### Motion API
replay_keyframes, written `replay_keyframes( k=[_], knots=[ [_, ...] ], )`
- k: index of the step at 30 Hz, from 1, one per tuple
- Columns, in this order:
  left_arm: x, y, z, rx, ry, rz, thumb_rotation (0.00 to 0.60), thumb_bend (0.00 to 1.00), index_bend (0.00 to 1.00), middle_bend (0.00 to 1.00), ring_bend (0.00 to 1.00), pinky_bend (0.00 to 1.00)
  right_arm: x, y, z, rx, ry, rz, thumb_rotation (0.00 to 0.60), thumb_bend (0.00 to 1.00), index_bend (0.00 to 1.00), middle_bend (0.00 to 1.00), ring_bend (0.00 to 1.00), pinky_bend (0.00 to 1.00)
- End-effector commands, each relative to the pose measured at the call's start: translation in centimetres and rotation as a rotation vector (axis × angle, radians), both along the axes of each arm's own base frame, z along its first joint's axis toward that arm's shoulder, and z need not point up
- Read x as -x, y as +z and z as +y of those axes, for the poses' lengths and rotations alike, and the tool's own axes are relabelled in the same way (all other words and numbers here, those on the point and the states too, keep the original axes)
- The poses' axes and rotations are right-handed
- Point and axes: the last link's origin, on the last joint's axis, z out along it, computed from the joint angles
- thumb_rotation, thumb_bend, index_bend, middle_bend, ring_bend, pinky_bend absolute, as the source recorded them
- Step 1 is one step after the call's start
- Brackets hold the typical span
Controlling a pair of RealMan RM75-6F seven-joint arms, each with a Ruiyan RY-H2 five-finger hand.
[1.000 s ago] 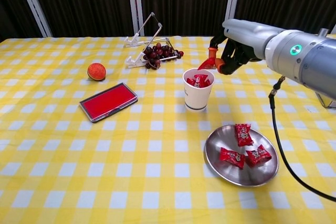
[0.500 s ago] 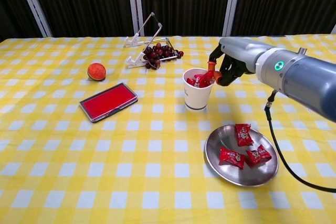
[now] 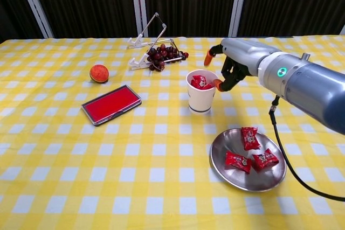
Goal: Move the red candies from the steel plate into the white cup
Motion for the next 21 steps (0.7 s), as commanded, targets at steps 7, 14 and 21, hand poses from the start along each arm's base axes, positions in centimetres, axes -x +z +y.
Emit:
replay_keyframes(
  k=[7, 14, 21],
  knots=[
    [0.0, 0.0, 0.0, -0.004, -0.002, 0.0, 0.6, 0.07, 0.0, 0.0, 0.0, 0.0, -0.2, 1.6, 0.6, 0.042, 0.032, -0.031, 0.6, 0.45, 0.18, 0.86, 0.97, 0.92],
    [0.0, 0.0, -0.1, -0.006, -0.007, 0.005, 0.6, 0.07, 0.0, 0.0, 0.0, 0.0, 1.3, 3.2, 3.3, 0.014, 0.034, -0.014, 0.6, 0.45, 0.22, 0.86, 0.97, 0.92],
    [-0.1, 0.0, -0.1, -0.012, -0.011, 0.013, 0.6, 0.07, 0.0, 0.0, 0.0, 0.0, 3.6, 3.1, 7.0, -0.087, 0.017, 0.023, 0.6, 0.44, 0.33, 0.86, 0.97, 0.92]
  ],
)
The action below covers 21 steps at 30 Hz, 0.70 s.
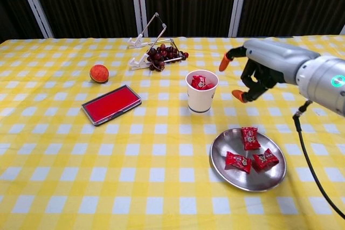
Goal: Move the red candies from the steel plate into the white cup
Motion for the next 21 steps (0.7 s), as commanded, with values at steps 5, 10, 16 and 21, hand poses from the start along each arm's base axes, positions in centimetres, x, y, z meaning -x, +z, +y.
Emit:
replay_keyframes(
  k=[5, 10, 16, 21],
  knots=[
    [0.0, 0.0, 0.0, -0.005, -0.004, 0.005, 0.6, 0.07, 0.0, 0.0, 0.0, 0.0, 3.1, -1.0, 3.7, -0.104, -0.042, 0.057, 0.6, 0.43, 0.35, 0.86, 0.97, 0.92],
    [0.0, 0.0, 0.0, -0.007, -0.005, 0.007, 0.6, 0.07, 0.0, 0.0, 0.0, 0.0, 4.1, -1.8, 5.3, -0.151, -0.057, 0.075, 0.6, 0.43, 0.38, 0.86, 0.97, 0.92],
    [0.0, 0.0, -0.1, -0.008, -0.007, 0.007, 0.6, 0.07, 0.0, 0.0, 0.0, 0.0, 4.9, -2.1, 6.0, -0.159, -0.073, 0.081, 0.6, 0.43, 0.43, 0.86, 0.97, 0.92],
    [0.0, 0.0, -0.1, -0.008, -0.008, 0.009, 0.6, 0.07, 0.0, 0.0, 0.0, 0.0, 5.2, -2.2, 6.5, -0.167, -0.084, 0.072, 0.6, 0.43, 0.44, 0.86, 0.97, 0.92]
  ],
)
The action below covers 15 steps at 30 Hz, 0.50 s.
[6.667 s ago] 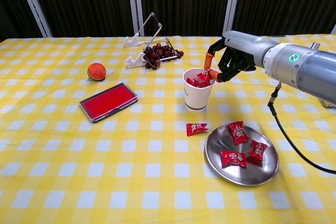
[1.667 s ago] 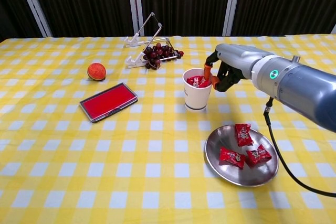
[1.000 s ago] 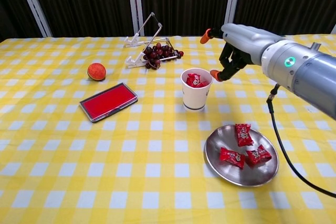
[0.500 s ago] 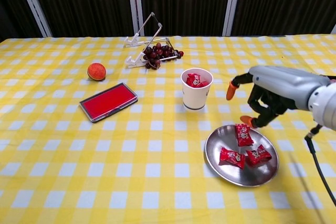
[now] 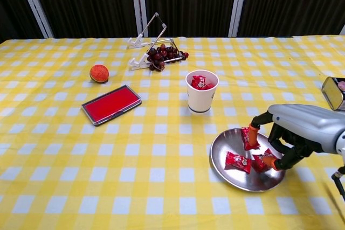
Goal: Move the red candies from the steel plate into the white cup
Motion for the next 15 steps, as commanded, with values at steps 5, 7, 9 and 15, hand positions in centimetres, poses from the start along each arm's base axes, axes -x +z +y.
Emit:
replay_keyframes(
  k=[5, 7, 9, 15],
  knots=[
    [0.0, 0.0, 0.0, -0.003, 0.0, 0.0, 0.6, 0.07, 0.0, 0.0, 0.0, 0.0, 0.1, -0.2, 0.2, 0.005, -0.002, -0.016, 0.6, 0.43, 0.43, 0.86, 0.97, 0.92],
    [0.0, 0.0, -0.1, -0.004, 0.0, -0.001, 0.6, 0.07, 0.0, 0.0, 0.0, 0.0, 0.2, -0.3, 0.1, 0.007, -0.006, -0.02, 0.6, 0.43, 0.43, 0.86, 0.97, 0.92],
    [0.0, 0.0, -0.1, -0.005, 0.002, -0.002, 0.6, 0.07, 0.0, 0.0, 0.0, 0.0, 0.5, -0.4, 0.2, 0.011, -0.009, -0.028, 0.6, 0.42, 0.44, 0.86, 0.97, 0.92],
    [0.0, 0.0, -0.1, -0.005, 0.001, -0.004, 0.6, 0.07, 0.0, 0.0, 0.0, 0.0, 1.1, -0.6, 0.3, 0.033, 0.011, -0.043, 0.6, 0.41, 0.43, 0.86, 0.97, 0.92]
  ],
)
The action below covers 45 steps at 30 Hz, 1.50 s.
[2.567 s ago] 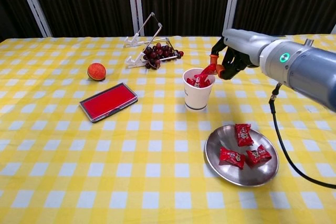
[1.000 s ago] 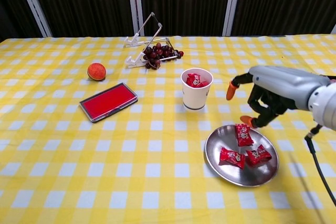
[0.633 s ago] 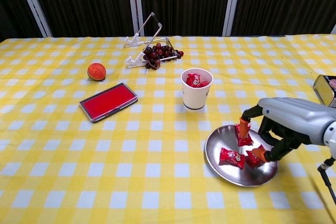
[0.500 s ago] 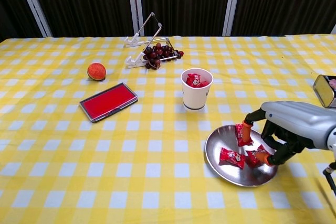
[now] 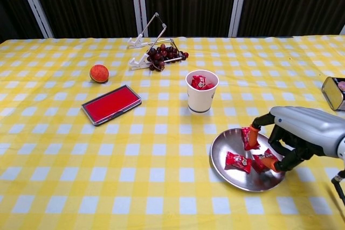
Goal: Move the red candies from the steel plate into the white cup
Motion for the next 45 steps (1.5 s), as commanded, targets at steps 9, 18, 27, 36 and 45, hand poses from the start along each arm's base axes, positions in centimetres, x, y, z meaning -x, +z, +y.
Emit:
replay_keyframes(
  k=[9, 18, 27, 36, 45],
  knots=[
    [0.0, 0.0, 0.0, -0.004, 0.0, -0.005, 0.6, 0.07, 0.0, 0.0, 0.0, 0.0, 1.0, -0.7, 0.7, 0.013, 0.007, -0.026, 0.6, 0.41, 0.43, 0.86, 0.97, 0.92],
    [-0.1, 0.0, -0.1, -0.006, 0.0, -0.01, 0.6, 0.07, 0.0, 0.0, 0.0, 0.0, 2.2, -1.4, 0.5, 0.025, -0.009, -0.012, 0.6, 0.4, 0.43, 0.86, 0.97, 0.92],
    [-0.1, 0.0, -0.1, -0.006, 0.0, -0.011, 0.6, 0.07, 0.0, 0.0, 0.0, 0.0, 3.1, -1.8, 0.3, 0.019, -0.034, -0.007, 0.6, 0.41, 0.53, 0.86, 0.97, 0.92],
    [-0.1, 0.0, -0.1, -0.006, -0.001, -0.012, 0.6, 0.07, 0.0, 0.0, 0.0, 0.0, 2.9, -1.8, 0.4, 0.016, -0.025, -0.032, 0.6, 0.49, 0.61, 0.86, 0.97, 0.92],
    [-0.1, 0.0, -0.1, -0.004, 0.0, -0.017, 0.6, 0.07, 0.0, 0.0, 0.0, 0.0, 2.3, -1.2, 0.3, 0.023, -0.01, -0.055, 0.6, 0.5, 0.61, 0.86, 0.97, 0.92]
  ],
)
